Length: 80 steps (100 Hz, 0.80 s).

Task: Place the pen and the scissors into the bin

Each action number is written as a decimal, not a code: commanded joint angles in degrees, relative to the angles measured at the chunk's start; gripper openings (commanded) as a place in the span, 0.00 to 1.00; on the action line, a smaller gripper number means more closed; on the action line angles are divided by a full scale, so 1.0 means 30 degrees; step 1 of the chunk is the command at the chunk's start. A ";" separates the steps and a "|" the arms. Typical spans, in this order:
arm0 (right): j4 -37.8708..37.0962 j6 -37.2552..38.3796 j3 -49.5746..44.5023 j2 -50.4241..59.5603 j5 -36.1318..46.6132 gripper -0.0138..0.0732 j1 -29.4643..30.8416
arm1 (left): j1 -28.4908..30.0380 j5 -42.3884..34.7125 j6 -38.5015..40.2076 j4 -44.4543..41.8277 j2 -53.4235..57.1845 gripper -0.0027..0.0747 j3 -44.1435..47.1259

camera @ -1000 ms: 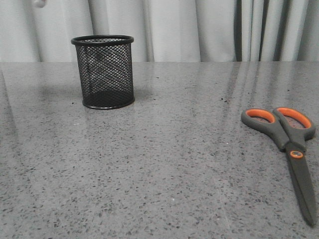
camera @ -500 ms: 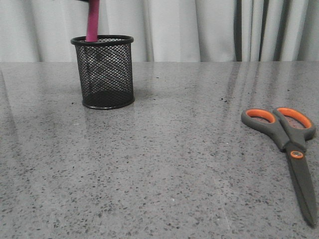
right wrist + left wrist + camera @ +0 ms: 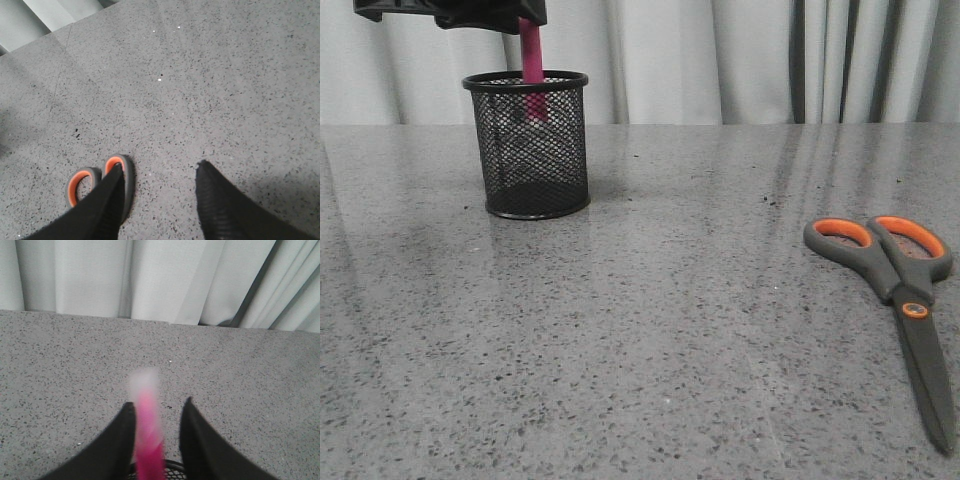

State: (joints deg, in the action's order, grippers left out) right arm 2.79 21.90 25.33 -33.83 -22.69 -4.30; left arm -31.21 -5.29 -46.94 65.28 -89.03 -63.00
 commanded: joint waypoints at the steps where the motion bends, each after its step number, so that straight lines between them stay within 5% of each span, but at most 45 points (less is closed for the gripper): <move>1: -0.0055 -0.0085 0.0858 -0.0096 0.0804 0.50 -0.0024 | -0.0156 -0.0598 0.0027 -0.0236 0.1203 0.49 -0.0659; 22: 0.0943 -0.0697 0.2425 -0.0138 -0.1397 0.54 -0.0837 | -0.0156 0.0339 0.0027 -0.0448 0.3754 0.56 -0.0659; 60: 0.2409 -0.1281 0.5411 -0.4857 -0.5508 0.54 -0.7517 | -0.0156 0.4457 0.0027 -0.1216 0.9753 0.56 -0.0659; 80: 0.2231 -0.1101 0.6634 -0.8345 -0.5820 0.63 -0.7952 | -0.0156 0.5712 0.0027 -0.1425 1.1276 0.56 -0.0659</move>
State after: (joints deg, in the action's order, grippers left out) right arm 9.74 18.41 41.44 -55.52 -42.24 -28.02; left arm -31.26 11.59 -46.94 60.64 -57.34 -63.10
